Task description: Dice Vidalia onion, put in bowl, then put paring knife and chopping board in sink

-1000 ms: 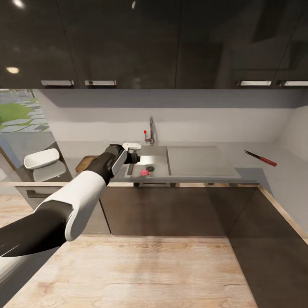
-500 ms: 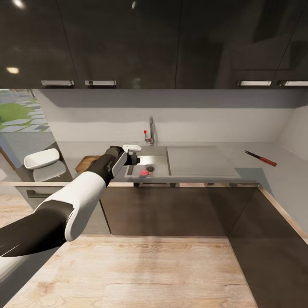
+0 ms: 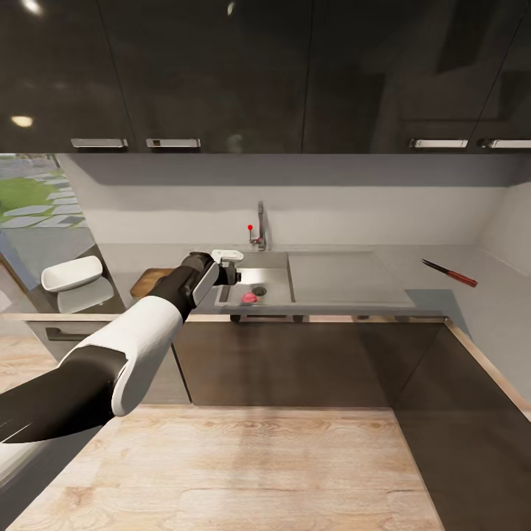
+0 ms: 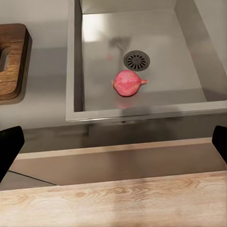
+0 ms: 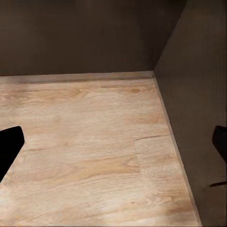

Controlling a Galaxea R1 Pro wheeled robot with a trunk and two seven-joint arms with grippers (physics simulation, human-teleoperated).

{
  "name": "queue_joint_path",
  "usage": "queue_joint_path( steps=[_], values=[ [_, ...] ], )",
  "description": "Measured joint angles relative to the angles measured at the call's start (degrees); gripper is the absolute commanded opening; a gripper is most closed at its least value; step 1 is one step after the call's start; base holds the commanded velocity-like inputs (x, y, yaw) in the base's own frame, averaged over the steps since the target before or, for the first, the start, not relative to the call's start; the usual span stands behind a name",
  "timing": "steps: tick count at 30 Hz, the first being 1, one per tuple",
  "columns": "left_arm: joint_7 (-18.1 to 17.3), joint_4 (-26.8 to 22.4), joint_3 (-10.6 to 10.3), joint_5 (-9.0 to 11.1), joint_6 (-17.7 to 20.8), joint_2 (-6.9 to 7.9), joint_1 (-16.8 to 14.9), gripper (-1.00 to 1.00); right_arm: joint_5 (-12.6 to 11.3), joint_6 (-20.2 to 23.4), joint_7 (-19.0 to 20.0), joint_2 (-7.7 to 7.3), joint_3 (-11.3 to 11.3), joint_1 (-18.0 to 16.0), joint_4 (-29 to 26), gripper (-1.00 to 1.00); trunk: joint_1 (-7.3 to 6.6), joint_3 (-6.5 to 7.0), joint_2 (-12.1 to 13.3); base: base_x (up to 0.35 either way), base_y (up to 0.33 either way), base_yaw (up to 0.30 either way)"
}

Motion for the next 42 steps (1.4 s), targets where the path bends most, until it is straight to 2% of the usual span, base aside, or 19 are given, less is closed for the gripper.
queue_joint_path(
  steps=[3, 5, 7, 10, 13, 15, 18, 35, 42],
  values=[
    [0.02, 0.0, 0.01, -0.01, 0.01, 0.0, 0.01, 1.0, 0.16, -1.62, 1.67, 1.38, 0.15, 0.37, -3.42, 1.0, 0.0, 0.0, 0.0, 0.0, 0.0, 0.0],
    [0.01, 0.0, 0.01, -0.02, 0.01, 0.0, 0.01, 1.0, 0.5, -5.25, 4.12, 3.37, 0.21, 1.75, -5.02, 1.0, 0.0, 0.0, 0.0, 0.0, 0.0, 0.0],
    [0.01, 0.0, 0.01, -0.02, 0.0, 0.0, 0.01, 1.0, 1.24, -11.15, 6.85, 6.01, 0.16, 3.77, -6.2, 1.0, 0.0, 0.0, 0.0, 0.0, 0.0, 0.0],
    [0.01, 0.0, 0.01, -0.02, 0.0, 0.0, 0.02, 1.0, 3.31, -14.23, 8.06, 7.95, -0.11, 4.63, -5.83, 1.0, 0.0, 0.0, 0.0, 0.0, 0.0, 0.0],
    [0.01, -0.34, 0.0, -0.02, -0.53, 0.06, 0.02, 1.0, 4.4, -12.11, 8.28, 8.34, -2.05, 4.86, -4.11, 1.0, 0.0, 0.0, 0.0, 0.0, 0.0, 0.0],
    [0.01, -0.4, 0.01, -0.02, -2.33, 0.13, 0.01, 1.0, 4.6, -9.52, 8.36, 8.42, -3.75, 4.91, -3.63, 1.0, 0.0, 0.0, 0.0, 0.0, 0.0, 0.0],
    [-0.02, -0.38, -0.03, -0.02, -4.53, 0.19, 0.1, 1.0, 4.69, -7.16, 8.39, 8.46, -4.69, 4.93, -3.08, 1.0, 0.0, 0.0, 0.0, 0.0, 0.0, 0.0],
    [-0.26, -0.17, -0.08, -0.03, -5.89, 0.36, 1.84, 1.0, 4.51, -5.72, 8.4, 8.54, -5.25, 4.94, 1.47, 1.0, 0.0, 0.53, 0.0, 0.001, 0.0, -0.115],
    [-0.26, -0.01, -0.08, -0.01, -5.9, 0.43, 1.94, 1.0, 4.5, -5.71, 8.4, 8.56, -5.21, 4.94, 1.74, 1.0, -0.03, 0.57, 0.0, 0.185, 0.0, -0.015]
  ],
)
